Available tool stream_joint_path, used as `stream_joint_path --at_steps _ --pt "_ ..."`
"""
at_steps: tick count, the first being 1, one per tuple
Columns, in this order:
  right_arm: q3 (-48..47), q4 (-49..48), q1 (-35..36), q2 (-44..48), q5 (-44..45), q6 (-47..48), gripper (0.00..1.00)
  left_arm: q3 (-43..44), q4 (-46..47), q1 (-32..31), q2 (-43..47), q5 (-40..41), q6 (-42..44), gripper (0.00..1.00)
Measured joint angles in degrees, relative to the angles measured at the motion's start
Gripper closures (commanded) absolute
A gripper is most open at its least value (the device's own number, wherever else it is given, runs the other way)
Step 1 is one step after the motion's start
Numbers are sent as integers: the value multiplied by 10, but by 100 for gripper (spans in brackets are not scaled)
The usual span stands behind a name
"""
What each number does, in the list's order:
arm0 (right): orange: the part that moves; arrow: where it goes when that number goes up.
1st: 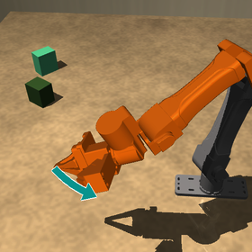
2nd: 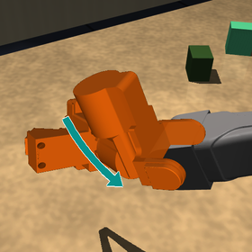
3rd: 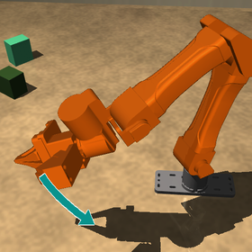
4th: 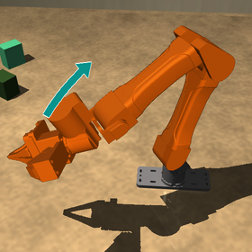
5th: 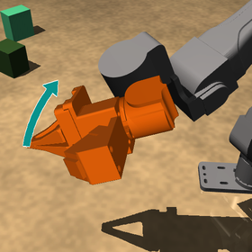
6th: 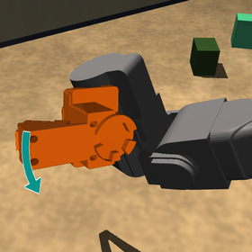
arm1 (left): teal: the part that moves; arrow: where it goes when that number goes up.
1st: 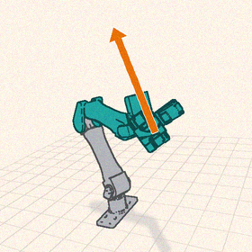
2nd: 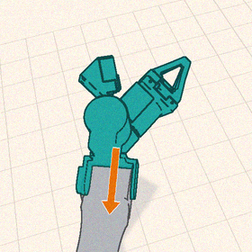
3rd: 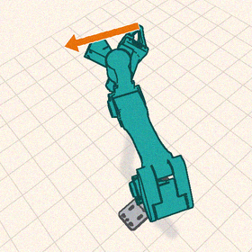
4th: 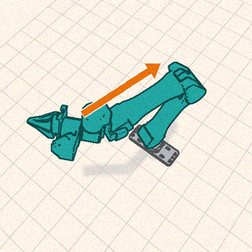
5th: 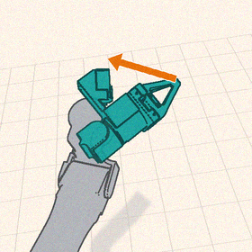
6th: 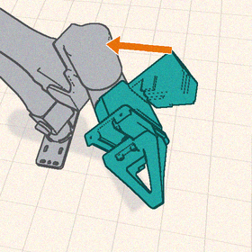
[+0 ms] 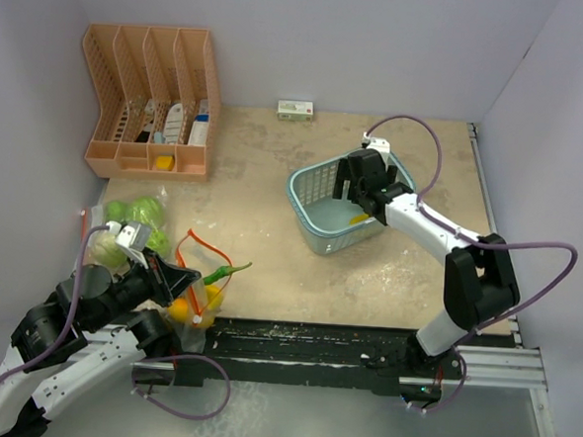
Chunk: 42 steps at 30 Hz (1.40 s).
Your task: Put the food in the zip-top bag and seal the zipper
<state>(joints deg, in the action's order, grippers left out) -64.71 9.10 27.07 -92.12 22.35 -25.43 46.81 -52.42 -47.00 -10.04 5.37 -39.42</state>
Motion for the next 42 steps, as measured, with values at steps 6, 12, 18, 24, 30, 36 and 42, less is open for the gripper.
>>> stream_joint_path --at_steps 6,12,18,24,30,36,42 --pt "-18 -10 -1 -50 85 -71 4 0 0 0 1 0 0 100" --pt "-61 -8 -1 -135 131 -181 7 0 0 0 0 0 0 100" --pt "-61 -4 -4 -155 176 -263 12 0 0 0 -3 -2 1 100" --pt "-61 -18 -24 -165 180 -275 49 0 1 0 -5 -6 5 100" --pt "-52 -58 -31 -167 164 -264 79 0 5 0 -5 -7 11 100" --pt "-20 -95 -34 -144 135 -246 93 0 4 0 -1 -7 10 100" --pt "11 -90 -35 -53 63 -201 94 0 4 0 4 -3 9 100"
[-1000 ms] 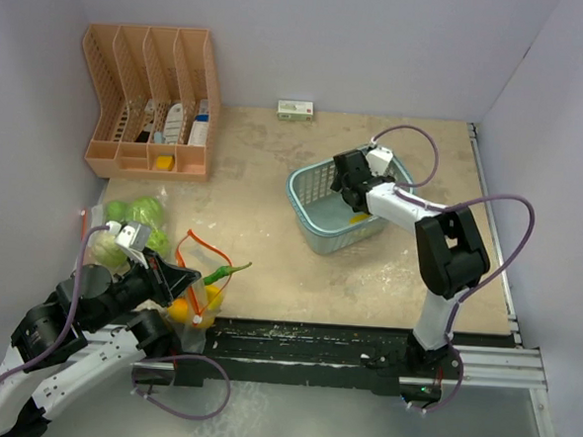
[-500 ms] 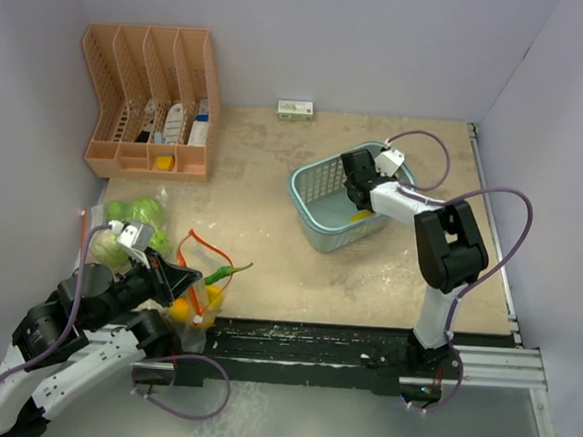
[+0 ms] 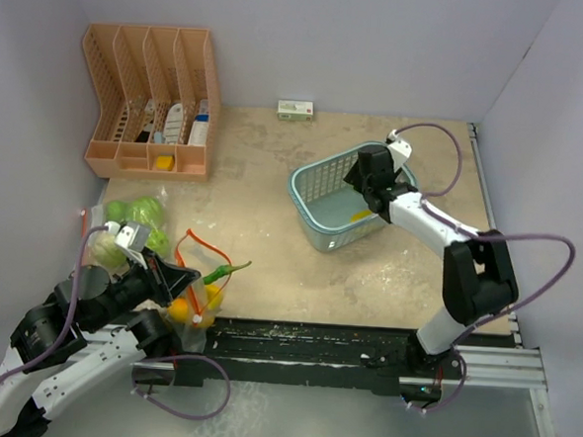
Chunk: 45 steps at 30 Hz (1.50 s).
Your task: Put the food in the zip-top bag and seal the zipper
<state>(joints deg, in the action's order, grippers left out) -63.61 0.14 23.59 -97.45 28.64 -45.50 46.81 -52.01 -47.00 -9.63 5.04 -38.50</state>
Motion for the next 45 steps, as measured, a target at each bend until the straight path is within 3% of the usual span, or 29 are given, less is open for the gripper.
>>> stream_joint_path --at_steps 8,21,29,37,45 --pt "5 0 0 149 -115 61 94 7 20 0 -28 19 -3 100" --pt "80 -25 0 330 -404 151 94 63 225 0 -262 -19 38 100" --pt "108 -29 0 369 -540 183 94 -101 380 0 -293 -30 44 100" --pt "148 -45 16 380 -608 185 94 -153 405 0 -300 -38 20 100" --pt "170 -99 150 374 -598 172 94 -153 399 0 -271 -37 11 100"
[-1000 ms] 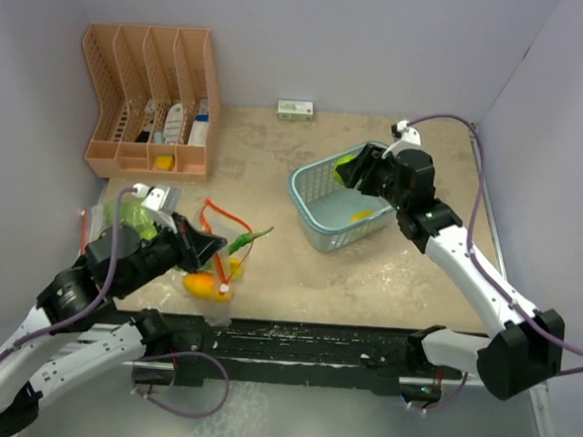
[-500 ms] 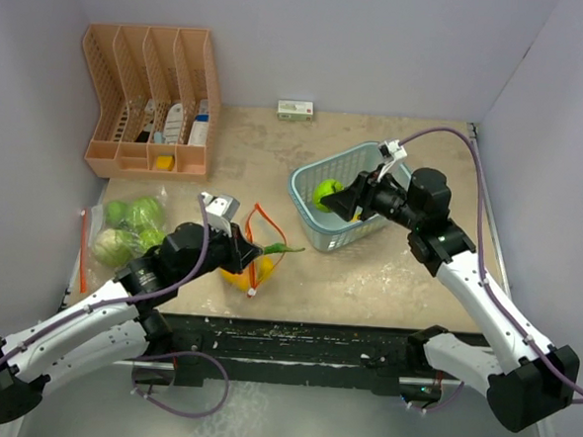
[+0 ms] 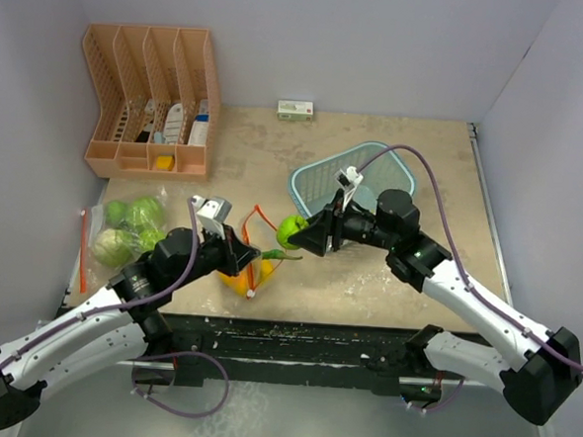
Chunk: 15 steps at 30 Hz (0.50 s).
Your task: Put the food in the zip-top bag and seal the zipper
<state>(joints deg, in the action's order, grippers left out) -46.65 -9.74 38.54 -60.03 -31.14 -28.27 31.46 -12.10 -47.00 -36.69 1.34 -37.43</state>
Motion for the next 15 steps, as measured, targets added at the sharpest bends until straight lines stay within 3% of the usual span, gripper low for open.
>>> stream_joint_path --at_steps 7,15 --pt "16 -64 14 -54 0 -25 94 0 -43 0 21 6 -6 100" --pt "17 -105 85 -135 16 -38 94 0 -78 0 73 19 -11 100"
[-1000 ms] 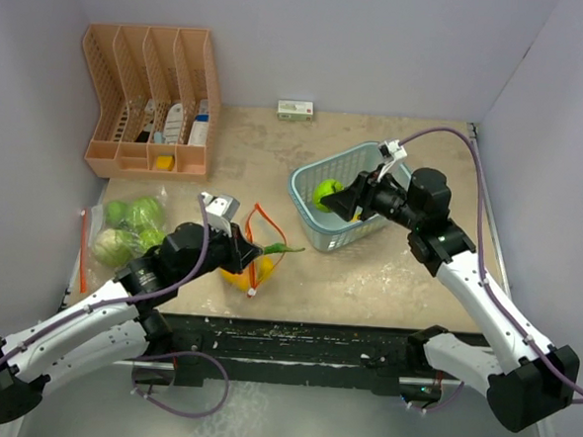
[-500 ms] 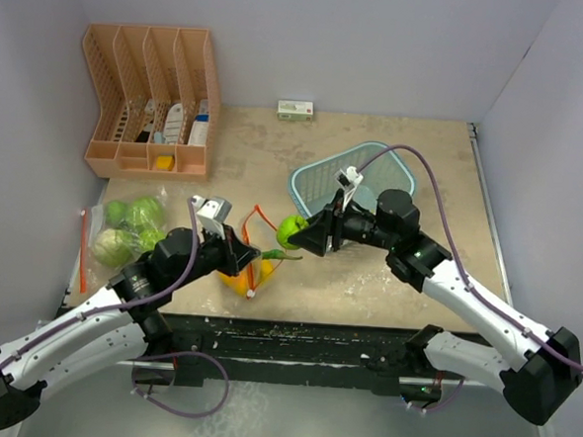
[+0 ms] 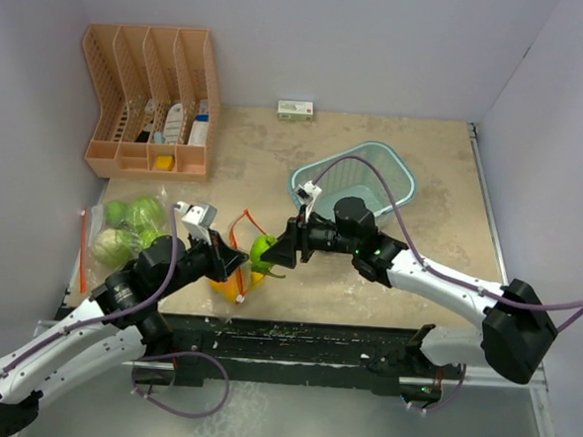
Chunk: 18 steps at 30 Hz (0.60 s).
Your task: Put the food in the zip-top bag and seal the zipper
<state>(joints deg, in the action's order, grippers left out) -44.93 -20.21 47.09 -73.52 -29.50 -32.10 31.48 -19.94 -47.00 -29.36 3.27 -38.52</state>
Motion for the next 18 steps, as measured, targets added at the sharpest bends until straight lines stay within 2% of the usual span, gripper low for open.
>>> stream_joint_path --at_steps 7,13,14,16,18 --pt "-3 -29 18 -31 20 -10 94 0 -19 0 -1 2 0 100" --pt "-37 -20 52 -99 100 -10 93 0 -20 0 0 -1 0 100" --pt "-44 -11 62 -109 122 -7 88 0 -20 0 0 -1 0 100" --pt "-60 12 82 -125 164 -1 63 6 -24 0 -2 -1 1 100" --pt "-75 31 100 -136 197 4 43 17 -28 0 -7 -1 2 100"
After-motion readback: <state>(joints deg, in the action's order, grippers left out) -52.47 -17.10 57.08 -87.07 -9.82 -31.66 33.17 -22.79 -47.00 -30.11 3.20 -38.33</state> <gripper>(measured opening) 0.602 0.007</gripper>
